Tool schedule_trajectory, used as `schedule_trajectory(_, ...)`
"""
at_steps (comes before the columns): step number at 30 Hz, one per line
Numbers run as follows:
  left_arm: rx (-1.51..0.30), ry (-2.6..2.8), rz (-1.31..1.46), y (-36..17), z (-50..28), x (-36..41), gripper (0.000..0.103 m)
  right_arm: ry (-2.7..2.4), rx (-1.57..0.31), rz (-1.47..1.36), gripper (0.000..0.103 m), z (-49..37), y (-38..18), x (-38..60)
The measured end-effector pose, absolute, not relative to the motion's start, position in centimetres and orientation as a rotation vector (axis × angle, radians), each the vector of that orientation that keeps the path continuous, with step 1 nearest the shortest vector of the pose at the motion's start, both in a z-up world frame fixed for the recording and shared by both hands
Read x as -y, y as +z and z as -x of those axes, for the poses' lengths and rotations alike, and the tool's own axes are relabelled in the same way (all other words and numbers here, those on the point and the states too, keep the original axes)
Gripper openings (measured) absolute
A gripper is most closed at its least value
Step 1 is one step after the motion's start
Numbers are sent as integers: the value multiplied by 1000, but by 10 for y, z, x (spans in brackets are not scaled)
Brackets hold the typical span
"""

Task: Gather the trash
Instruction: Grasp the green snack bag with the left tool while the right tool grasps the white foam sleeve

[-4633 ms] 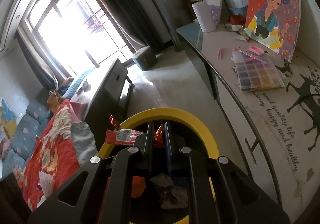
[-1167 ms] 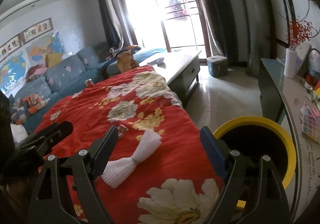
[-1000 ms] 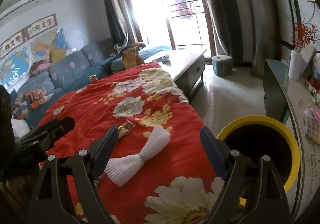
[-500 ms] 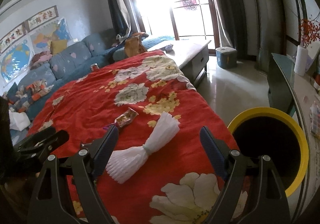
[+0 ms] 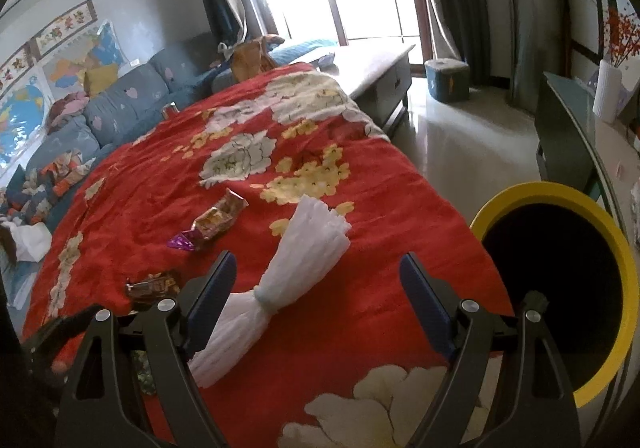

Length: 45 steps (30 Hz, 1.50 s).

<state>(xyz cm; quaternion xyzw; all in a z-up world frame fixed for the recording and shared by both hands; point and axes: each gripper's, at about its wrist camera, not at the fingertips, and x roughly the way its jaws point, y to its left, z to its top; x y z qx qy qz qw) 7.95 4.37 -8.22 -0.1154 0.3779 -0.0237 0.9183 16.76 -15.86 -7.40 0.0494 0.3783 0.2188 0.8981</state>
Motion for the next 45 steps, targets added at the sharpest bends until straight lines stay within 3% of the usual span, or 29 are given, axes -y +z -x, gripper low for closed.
schedule_trajectory(8,-825,-75,243,-95,-81,-37,72,472,-834,-122,80,-187,-85,150)
schedule_trajectory(10,-826,-79,238,-96,-80,-34,71,479,-850,-130,76,-190,-88,149)
schedule_trajectory(13,-826,-84,237,-96,-79,-33,65,490,-866,-136,65,-191,-92,146)
schedule_trajectory(17,-832,-85,243,-97,-78,-34,55,510,-873,-123,40,-187,-96,147)
schedule_trajectory(20,-836,-93,247,-97,-79,-33,46,521,-869,-125,33,-182,-95,151)
schedule_trajectory(26,-843,-119,227,-97,-78,-27,32,526,-857,-124,30,-172,-91,158)
schedule_trajectory(38,-817,-180,196,-86,-75,-12,15,522,-821,-131,24,-158,-79,174)
schedule_trajectory(40,-803,-186,187,-83,-75,-10,3,522,-812,-133,23,-155,-76,177)
schedule_trajectory(45,-774,-198,186,-72,-76,-5,3,516,-788,-143,21,-154,-70,182)
